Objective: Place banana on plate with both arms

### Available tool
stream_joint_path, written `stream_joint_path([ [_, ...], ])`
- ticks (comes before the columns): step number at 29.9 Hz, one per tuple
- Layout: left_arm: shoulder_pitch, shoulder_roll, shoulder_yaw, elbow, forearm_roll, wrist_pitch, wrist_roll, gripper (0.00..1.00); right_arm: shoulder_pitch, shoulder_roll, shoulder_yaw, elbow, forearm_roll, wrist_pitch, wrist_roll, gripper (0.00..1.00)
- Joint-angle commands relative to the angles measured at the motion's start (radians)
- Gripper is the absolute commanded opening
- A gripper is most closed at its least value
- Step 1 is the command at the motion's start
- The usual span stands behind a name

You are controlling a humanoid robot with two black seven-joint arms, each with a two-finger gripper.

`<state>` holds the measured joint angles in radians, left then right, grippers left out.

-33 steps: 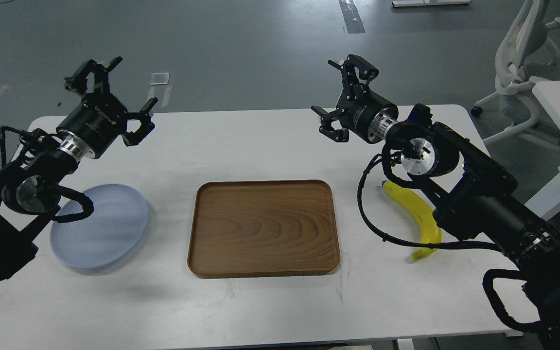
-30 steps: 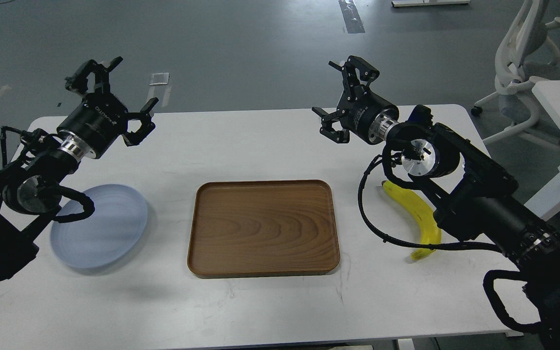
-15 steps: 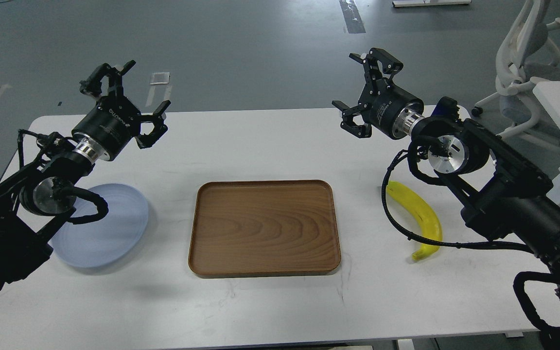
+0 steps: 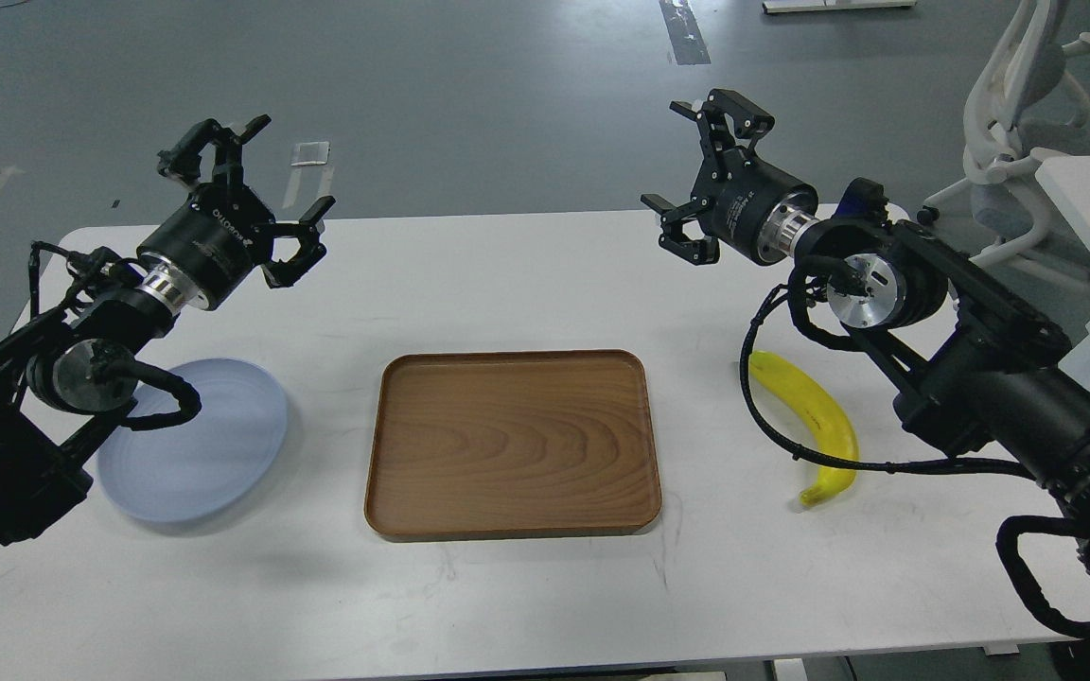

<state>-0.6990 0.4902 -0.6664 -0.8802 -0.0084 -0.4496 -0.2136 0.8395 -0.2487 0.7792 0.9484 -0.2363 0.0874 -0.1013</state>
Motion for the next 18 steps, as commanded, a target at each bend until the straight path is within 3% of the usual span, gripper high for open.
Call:
stream_joint_path([
  [1,0.003,-0.012,-0.019,0.004,0.001,0.003,-0.015,0.98,0.006,0.0,-0.011,-0.002,0.0,0.008,0.002,1.0],
  [4,0.0,-0.027,-0.019,0.004,0.004,0.055,-0.015,0.98,0.007,-0.001,-0.011,-0.002,0.0,0.011,0.005,1.0],
  [18,0.019,-0.019,-0.019,-0.074,-0.008,0.087,-0.013,0.98,0.01,-0.003,-0.015,-0.002,0.0,0.011,0.003,1.0],
])
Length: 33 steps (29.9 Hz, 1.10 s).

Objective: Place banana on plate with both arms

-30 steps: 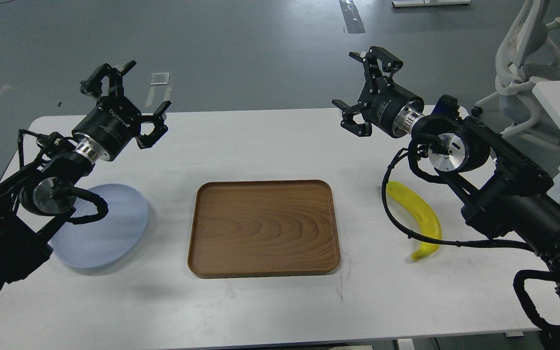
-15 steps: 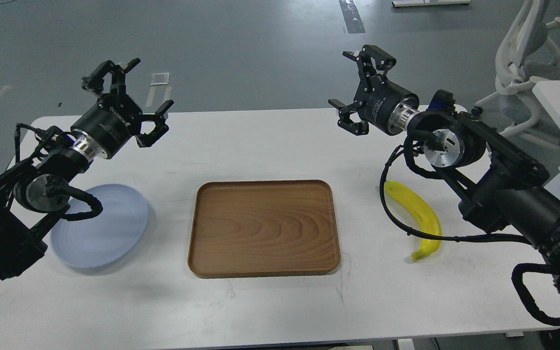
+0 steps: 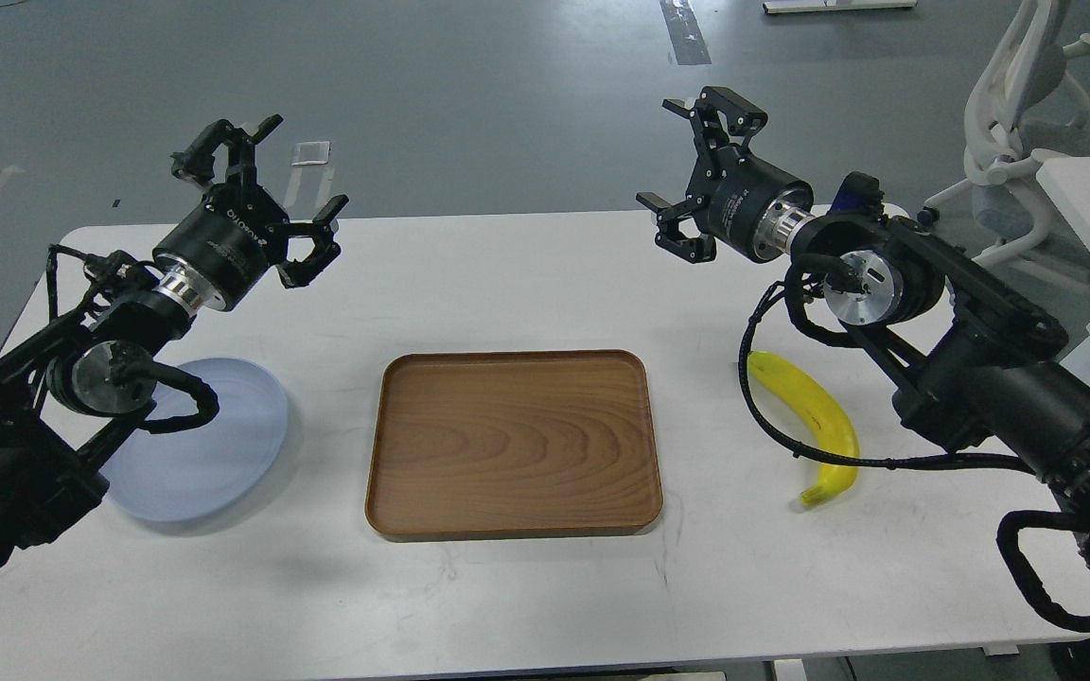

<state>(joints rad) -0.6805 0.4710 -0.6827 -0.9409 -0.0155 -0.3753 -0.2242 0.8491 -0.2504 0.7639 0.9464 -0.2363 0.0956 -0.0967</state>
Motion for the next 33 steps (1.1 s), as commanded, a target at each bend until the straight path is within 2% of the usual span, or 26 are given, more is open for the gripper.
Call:
stream_joint_path([
  [1,-0.007,0.0,-0.006,-0.013,0.003,0.022,0.009,0.98,0.001,0.0,0.0,0.0,0.0,0.003,-0.001,1.0],
  [12,0.004,0.035,0.006,-0.067,0.017,0.006,-0.001,0.98,0.016,0.008,-0.001,-0.02,0.0,0.006,-0.006,1.0],
  [18,0.001,0.038,0.009,-0.067,0.087,0.039,-0.006,0.98,0.016,0.008,-0.001,-0.02,0.0,0.006,-0.006,1.0],
  [20,-0.001,0.037,0.006,-0.067,0.166,0.104,-0.032,0.98,0.015,0.008,-0.001,-0.018,0.0,0.006,-0.006,1.0],
  [24,-0.013,0.038,0.003,-0.07,0.426,0.235,-0.144,0.98,0.016,0.01,0.0,-0.017,0.0,0.006,-0.001,1.0],
  [25,-0.013,0.04,0.003,-0.076,0.471,0.255,-0.159,0.98,0.018,0.01,0.0,-0.015,0.0,0.006,-0.001,1.0],
  [27,-0.013,0.066,0.008,-0.128,0.636,0.356,-0.201,0.98,0.048,0.01,0.012,-0.015,0.0,0.006,0.002,1.0],
  [29,-0.004,0.107,0.014,-0.189,0.696,0.395,-0.201,0.98,0.073,0.008,0.02,-0.015,0.002,0.006,0.003,1.0],
  [31,0.007,0.126,0.028,-0.22,0.706,0.392,-0.192,0.98,0.094,0.008,0.023,-0.015,0.002,0.006,0.002,1.0],
  [33,0.016,0.2,0.145,-0.289,0.713,0.398,-0.187,0.98,0.134,0.01,0.02,-0.015,0.002,0.006,-0.005,1.0],
])
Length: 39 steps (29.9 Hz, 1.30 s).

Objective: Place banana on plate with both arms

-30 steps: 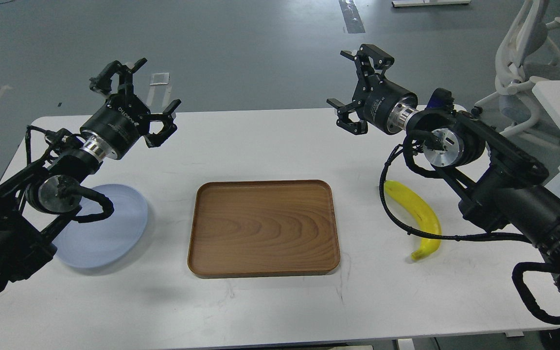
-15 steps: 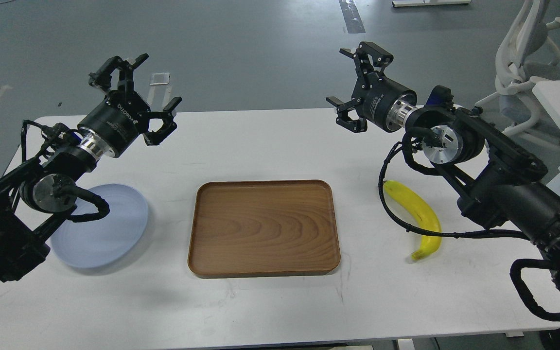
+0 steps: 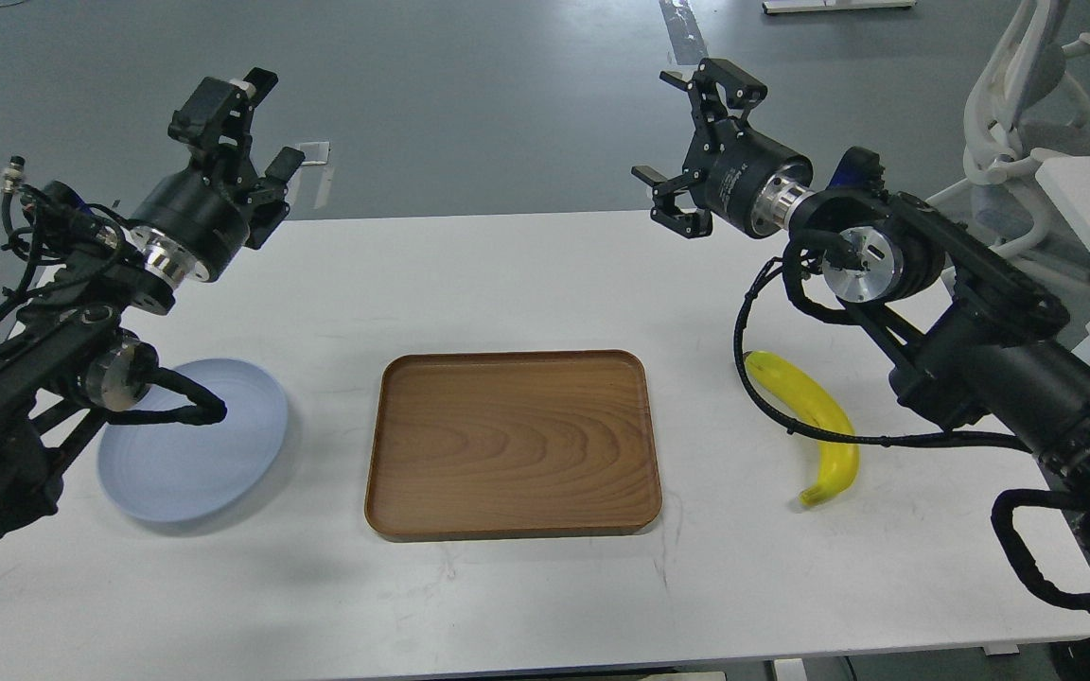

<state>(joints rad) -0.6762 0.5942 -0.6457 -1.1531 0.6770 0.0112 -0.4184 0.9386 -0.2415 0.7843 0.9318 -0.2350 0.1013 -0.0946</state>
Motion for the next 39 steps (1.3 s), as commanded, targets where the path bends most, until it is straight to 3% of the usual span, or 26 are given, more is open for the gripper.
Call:
stream_joint_path([
  [1,0.01,0.103,0.135,-0.088,0.022,0.013,0.006,0.98,0.054,0.001,-0.003,-0.002,0.0,0.0,-0.007,1.0],
  [4,0.006,0.16,0.208,-0.094,0.048,0.03,0.006,0.98,0.078,0.001,-0.011,-0.005,0.0,-0.002,-0.01,1.0],
  [8,0.007,0.182,0.312,-0.031,0.117,0.2,0.01,0.98,0.086,0.001,-0.014,-0.005,0.0,-0.003,-0.02,1.0],
  [15,0.012,0.254,0.38,0.067,0.118,0.268,0.006,0.98,0.094,0.002,-0.013,-0.005,0.0,-0.003,-0.019,1.0],
  [25,0.021,0.328,0.546,0.084,0.274,0.387,-0.013,0.98,0.109,0.007,-0.014,-0.007,0.0,-0.009,-0.034,1.0],
  [32,0.058,0.328,0.586,0.2,0.279,0.395,-0.017,0.98,0.011,-0.019,0.016,-0.007,0.0,-0.014,-0.05,1.0],
  [35,0.069,0.326,0.587,0.246,0.28,0.406,-0.069,0.98,-0.043,-0.019,0.041,-0.011,0.0,-0.012,-0.048,1.0],
  [39,0.073,0.325,0.589,0.285,0.282,0.409,-0.07,0.98,-0.116,-0.01,0.05,-0.021,0.0,-0.006,-0.046,1.0],
])
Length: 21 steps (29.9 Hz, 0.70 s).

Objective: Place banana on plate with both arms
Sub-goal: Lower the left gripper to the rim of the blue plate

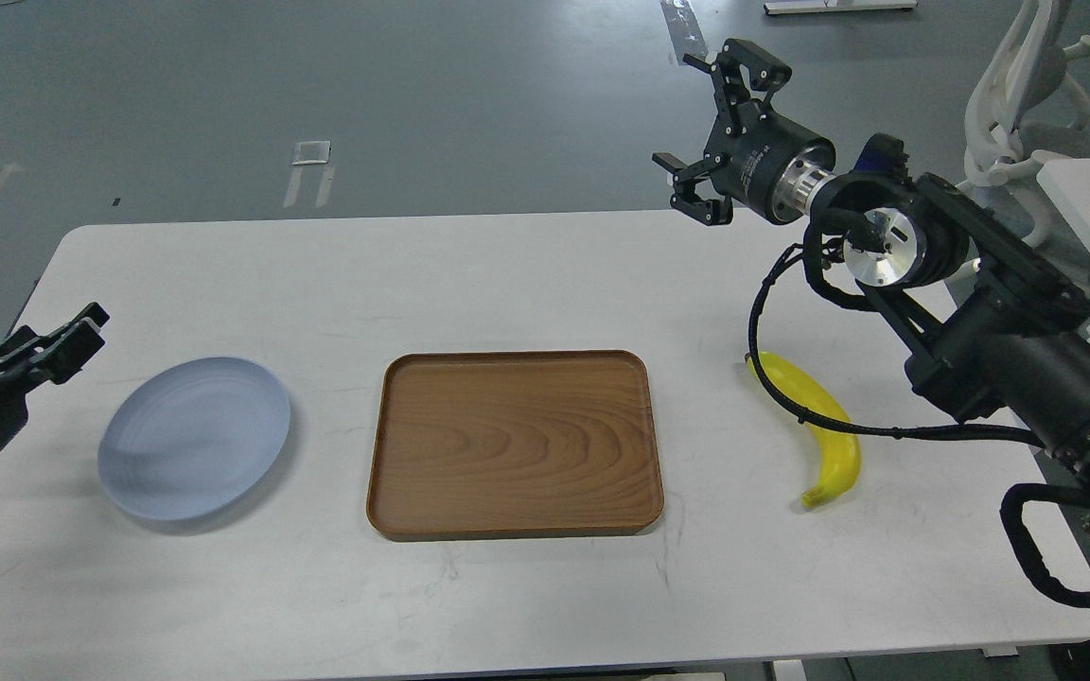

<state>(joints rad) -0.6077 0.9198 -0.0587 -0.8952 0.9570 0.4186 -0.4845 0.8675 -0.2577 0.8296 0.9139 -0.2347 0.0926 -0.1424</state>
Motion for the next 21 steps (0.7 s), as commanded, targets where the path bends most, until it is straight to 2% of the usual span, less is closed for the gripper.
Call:
stream_joint_path([
  [1,0.02,-0.001,0.002,0.042,0.002,0.003,-0.004,0.98,-0.059,0.006,0.008,-0.003,0.0,0.002,0.004,1.0],
  [10,0.088,-0.07,0.017,0.156,0.137,0.07,-0.004,0.94,-0.079,0.02,0.042,-0.006,0.0,0.001,0.007,1.0],
  [21,0.089,-0.147,0.097,0.243,0.149,0.07,-0.004,0.92,-0.079,0.018,0.049,-0.006,0.0,-0.001,0.009,1.0],
])
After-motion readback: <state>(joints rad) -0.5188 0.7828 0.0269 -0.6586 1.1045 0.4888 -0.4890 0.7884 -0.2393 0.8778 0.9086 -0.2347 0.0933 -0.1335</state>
